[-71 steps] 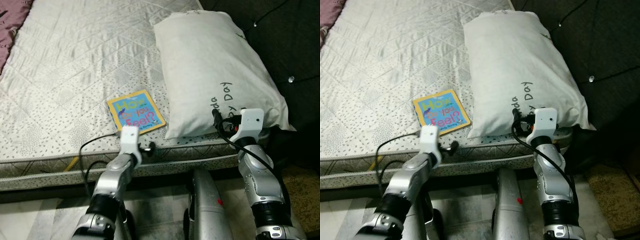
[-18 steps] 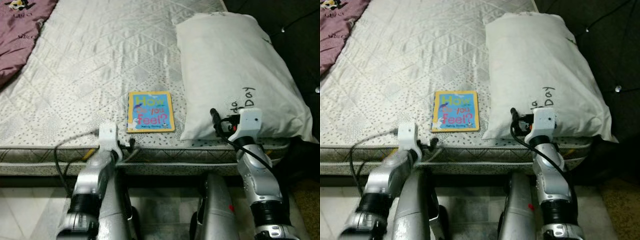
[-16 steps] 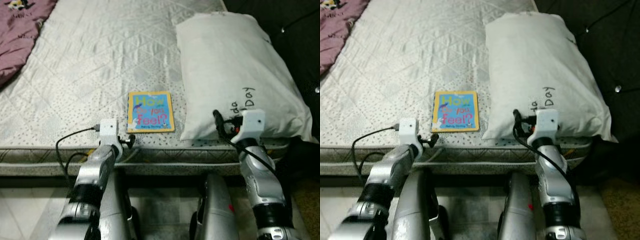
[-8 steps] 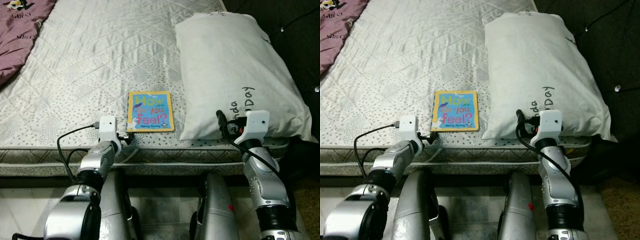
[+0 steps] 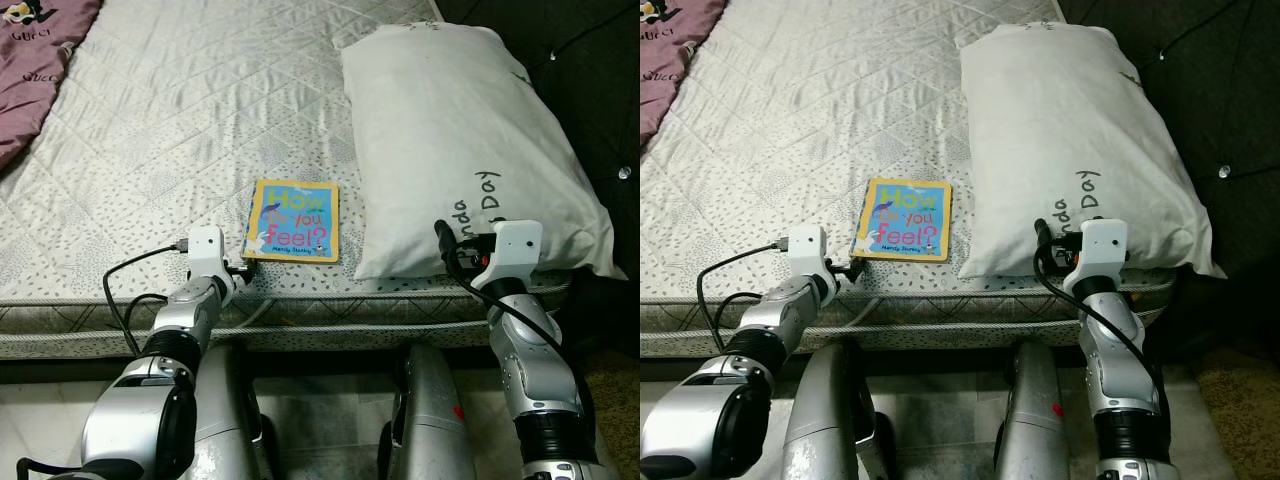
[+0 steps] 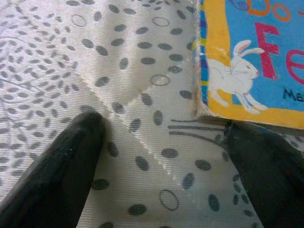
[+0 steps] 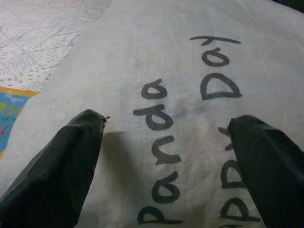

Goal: Clean up the room

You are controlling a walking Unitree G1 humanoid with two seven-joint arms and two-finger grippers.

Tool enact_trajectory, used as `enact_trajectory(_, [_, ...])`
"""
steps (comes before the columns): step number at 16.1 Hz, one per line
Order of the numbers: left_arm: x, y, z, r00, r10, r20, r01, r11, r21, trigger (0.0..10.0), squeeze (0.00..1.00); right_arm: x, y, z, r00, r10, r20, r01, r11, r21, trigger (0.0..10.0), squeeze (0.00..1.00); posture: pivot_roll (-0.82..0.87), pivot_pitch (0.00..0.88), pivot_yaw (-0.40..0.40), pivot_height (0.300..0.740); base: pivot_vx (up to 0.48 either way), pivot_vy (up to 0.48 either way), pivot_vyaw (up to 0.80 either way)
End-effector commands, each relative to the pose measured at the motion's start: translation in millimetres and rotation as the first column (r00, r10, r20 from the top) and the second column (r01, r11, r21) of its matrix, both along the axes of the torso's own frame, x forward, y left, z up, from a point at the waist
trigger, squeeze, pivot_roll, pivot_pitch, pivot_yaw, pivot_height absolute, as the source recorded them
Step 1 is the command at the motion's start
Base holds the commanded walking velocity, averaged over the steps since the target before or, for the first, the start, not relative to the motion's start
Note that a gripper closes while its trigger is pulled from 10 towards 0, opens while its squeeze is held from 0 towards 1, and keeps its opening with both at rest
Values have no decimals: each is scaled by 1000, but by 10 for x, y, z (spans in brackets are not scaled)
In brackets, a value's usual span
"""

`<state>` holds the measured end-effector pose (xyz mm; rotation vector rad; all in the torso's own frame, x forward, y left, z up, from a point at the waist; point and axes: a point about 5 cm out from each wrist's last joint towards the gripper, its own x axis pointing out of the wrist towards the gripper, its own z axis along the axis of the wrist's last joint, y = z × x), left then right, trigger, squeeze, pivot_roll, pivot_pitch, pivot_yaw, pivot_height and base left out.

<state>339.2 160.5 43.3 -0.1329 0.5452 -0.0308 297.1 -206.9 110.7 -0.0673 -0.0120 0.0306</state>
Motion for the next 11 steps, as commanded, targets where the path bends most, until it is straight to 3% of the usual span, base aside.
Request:
enact_trajectory(1, [-25,-17,-30,1000,-10,-6,10,1000,3,10000,0,20,15,10,1000,2,1,-2,1000,3,10000,0,-104,85,41,538,0,0,0])
enact_trajectory(5, [-115,-277,-51,996,-93,11,93,995,-42,10000,0,134,134,30,1000,25,17,-25,999,27,10000,0,-74,52,42,538,0,0,0])
enact_trajectory(8, [-147,-367,-31,991,-127,28,128,991,-43,10000,0,179,164,45,999,33,24,-33,999,31,10000,0,-62,25,43,538,0,0,0])
enact_trajectory(10, [-130,-311,254,968,-101,231,100,995,17,10000,0,283,187,112,999,22,36,-24,998,55,10000,0,-47,0,51,538,0,0,0])
enact_trajectory(11, [-116,-298,327,956,-90,279,89,996,17,10000,0,304,200,124,999,23,40,-26,998,59,10000,0,-47,0,51,538,0,0,0])
